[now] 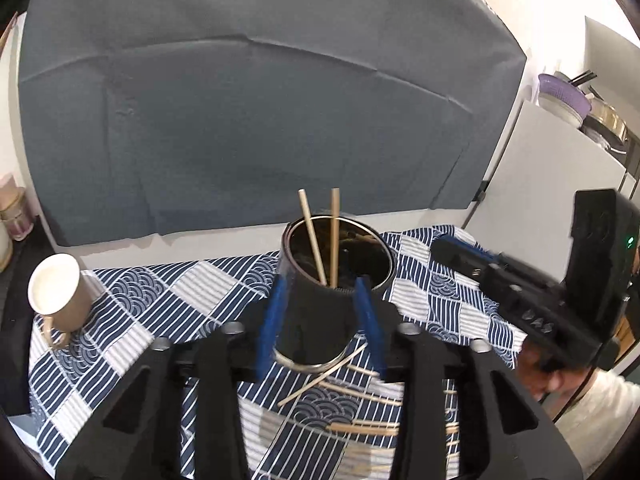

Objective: Organize utensils
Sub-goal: 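Lower the sticks into the black cup and open both tools, then move both open tools back down to the remaining sticks beside the cup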

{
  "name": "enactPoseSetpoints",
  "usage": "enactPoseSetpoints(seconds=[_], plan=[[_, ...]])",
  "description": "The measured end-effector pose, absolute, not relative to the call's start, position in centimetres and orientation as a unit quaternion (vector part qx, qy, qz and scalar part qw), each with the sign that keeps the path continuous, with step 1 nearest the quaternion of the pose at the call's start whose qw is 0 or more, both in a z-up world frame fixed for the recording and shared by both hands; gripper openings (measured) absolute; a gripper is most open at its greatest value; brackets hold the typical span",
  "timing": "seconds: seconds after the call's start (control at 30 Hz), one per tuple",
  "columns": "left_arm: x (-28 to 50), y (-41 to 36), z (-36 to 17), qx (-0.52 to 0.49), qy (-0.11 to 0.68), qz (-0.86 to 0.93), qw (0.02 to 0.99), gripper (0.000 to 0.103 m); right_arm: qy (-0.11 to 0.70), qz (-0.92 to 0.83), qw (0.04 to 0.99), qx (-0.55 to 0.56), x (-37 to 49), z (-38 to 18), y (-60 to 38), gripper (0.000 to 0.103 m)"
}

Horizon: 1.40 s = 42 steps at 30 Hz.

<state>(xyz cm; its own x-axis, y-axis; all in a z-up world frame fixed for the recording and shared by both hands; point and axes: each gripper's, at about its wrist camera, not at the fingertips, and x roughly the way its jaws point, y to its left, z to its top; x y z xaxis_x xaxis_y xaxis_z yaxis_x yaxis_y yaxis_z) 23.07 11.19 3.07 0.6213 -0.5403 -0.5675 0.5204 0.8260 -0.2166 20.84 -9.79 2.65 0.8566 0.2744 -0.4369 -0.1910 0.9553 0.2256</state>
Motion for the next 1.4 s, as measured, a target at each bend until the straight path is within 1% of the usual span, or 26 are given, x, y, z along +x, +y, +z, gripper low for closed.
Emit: enactPoseSetpoints(seconds=[0.03,0.1,0.13,0.2,0.33,0.37,0.43,0.47,0.6,0.8,0.93,1.27,1.4], plan=[[22.9,11.4,3.1,-0.014,0.320,-0.293,0.901,0.050,0.240,0.117,0.960,0.082,20.5,2.9,-9.7,0.039],[22.5,11.9,3.0,-0.012,0.323,-0.294,0.899,0.058,0.239,0.110,0.963,0.067,19.6,3.5,-9.6,0.051],[22.4,12.0,2.8,-0.010,0.324,-0.294,0.899,0.061,0.238,0.108,0.963,0.060,19.3,3.7,-9.7,0.054],[22.3,12.4,2.2,-0.007,0.331,-0.293,0.897,0.068,0.239,0.100,0.965,0.045,18.4,3.8,-9.6,0.066],[22.0,12.8,0.9,0.008,0.351,-0.298,0.887,0.075,0.254,0.099,0.962,0.026,17.3,3.2,-9.8,0.076],[21.9,12.8,0.6,0.013,0.354,-0.298,0.887,0.079,0.259,0.096,0.961,0.022,17.0,2.9,-9.9,0.080],[21.9,12.9,-0.2,0.025,0.365,-0.299,0.881,0.081,0.280,0.091,0.956,0.014,16.7,1.9,-10.4,0.082],[22.1,13.0,-0.8,0.027,0.376,-0.302,0.875,0.085,0.291,0.086,0.953,0.011,16.6,1.4,-10.6,0.085],[22.9,12.8,-2.8,0.046,0.407,-0.312,0.857,0.090,0.336,0.076,0.939,0.011,16.4,-1.1,-11.7,0.085],[24.5,12.2,-6.8,0.071,0.457,-0.324,0.825,0.090,0.400,0.064,0.914,0.012,17.2,-5.4,-12.6,0.085],[25.3,11.6,-8.4,0.087,0.474,-0.330,0.811,0.090,0.429,0.061,0.901,0.000,17.7,-7.5,-12.5,0.085],[28.3,9.2,-11.5,0.142,0.504,-0.363,0.771,0.090,0.483,0.069,0.873,-0.017,20.0,-11.1,-13.4,0.085],[29.0,7.7,-12.8,0.185,0.505,-0.372,0.757,0.090,0.496,0.072,0.865,-0.029,20.7,-12.3,-13.4,0.085]])
